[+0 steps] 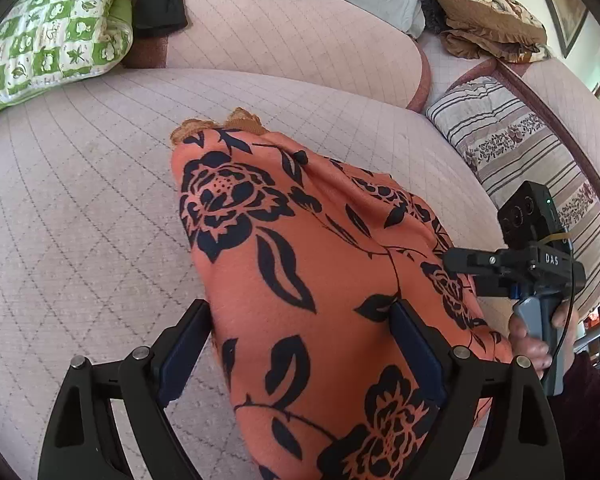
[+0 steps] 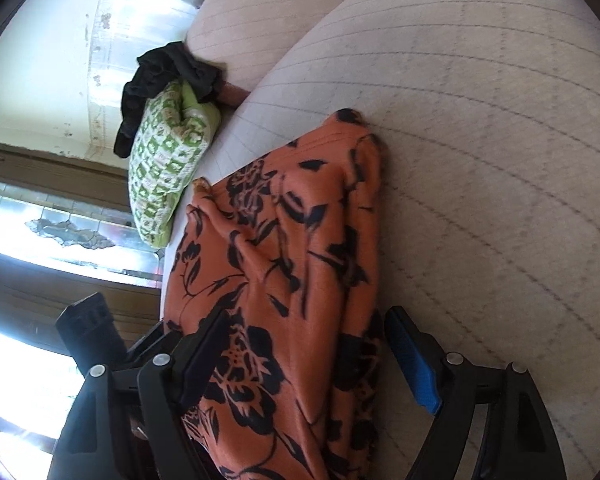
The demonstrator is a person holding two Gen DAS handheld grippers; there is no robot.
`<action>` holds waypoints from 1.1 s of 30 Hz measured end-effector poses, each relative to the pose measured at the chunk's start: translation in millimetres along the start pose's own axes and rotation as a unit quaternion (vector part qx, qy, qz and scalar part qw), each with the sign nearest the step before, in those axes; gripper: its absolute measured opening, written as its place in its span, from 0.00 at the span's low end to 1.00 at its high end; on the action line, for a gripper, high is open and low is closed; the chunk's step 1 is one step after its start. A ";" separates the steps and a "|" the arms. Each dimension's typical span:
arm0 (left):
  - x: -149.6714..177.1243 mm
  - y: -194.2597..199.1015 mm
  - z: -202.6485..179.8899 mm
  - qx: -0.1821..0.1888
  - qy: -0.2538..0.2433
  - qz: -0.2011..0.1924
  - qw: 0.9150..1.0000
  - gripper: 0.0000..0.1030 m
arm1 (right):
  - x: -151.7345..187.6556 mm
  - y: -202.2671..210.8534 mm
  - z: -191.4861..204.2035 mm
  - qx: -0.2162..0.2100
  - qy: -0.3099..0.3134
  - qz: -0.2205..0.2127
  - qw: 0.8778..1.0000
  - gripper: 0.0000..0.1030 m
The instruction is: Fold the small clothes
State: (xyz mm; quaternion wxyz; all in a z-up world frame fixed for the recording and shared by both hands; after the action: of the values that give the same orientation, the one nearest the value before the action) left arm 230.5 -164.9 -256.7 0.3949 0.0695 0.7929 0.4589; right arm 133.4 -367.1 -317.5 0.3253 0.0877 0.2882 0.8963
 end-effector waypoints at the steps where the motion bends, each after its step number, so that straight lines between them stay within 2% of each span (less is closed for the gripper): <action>1: 0.1 -0.9 -0.7 0.002 -0.001 -0.002 1.000 0.88 | 0.9 -3.1 1.5 -0.004 0.001 0.002 1.000 0.81; 5: 0.6 -4.5 -6.2 0.004 -0.002 -0.007 1.000 0.86 | 5.0 -15.9 11.9 -0.008 0.024 0.000 1.000 0.81; 6: -0.7 -5.9 -8.5 0.003 -0.004 -0.010 1.000 0.83 | 6.7 -18.2 13.8 -0.010 0.028 0.000 1.000 0.81; 7: -0.6 -6.5 -10.7 -0.002 -0.007 -0.012 1.000 0.76 | 8.3 -20.3 16.4 -0.009 0.032 -0.002 0.999 0.80; 11: -0.8 -6.1 -12.9 -0.011 -0.015 -0.020 1.000 0.48 | 12.7 -26.4 22.3 -0.010 0.037 0.004 0.999 0.55; 14: -2.3 -0.6 -16.8 -0.020 -0.024 -0.025 0.999 0.39 | 17.4 -23.4 34.6 0.007 0.058 -0.015 0.998 0.45; 22: -7.8 52.4 -7.4 -0.032 -0.005 -0.057 0.998 0.37 | 34.8 -2.4 83.7 -0.010 0.109 -0.051 0.993 0.43; 29: 7.2 102.8 -5.5 -0.057 -0.003 -0.070 0.996 0.37 | 54.6 6.5 115.5 -0.059 0.118 -0.042 0.990 0.43; 33: 26.1 113.3 -1.8 -0.072 0.002 -0.055 0.996 0.37 | 68.2 -3.2 121.8 -0.065 0.118 -0.025 0.991 0.43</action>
State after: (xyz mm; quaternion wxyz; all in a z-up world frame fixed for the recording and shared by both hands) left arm 183.0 -89.3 -182.2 0.4217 -0.0036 0.7611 0.4928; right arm 124.5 -265.9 -221.7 0.3162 -0.0476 0.2677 0.9089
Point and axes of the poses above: each gripper's, at about its wrist camera, not at the fingertips, and y roughly against the way its jaws point, z to its left, x to its underside, the point moved 1 cm from there along -y, roughly the way its jaws point, and after that the axes turned 10 degrees about -y, right-handed, at the moved point
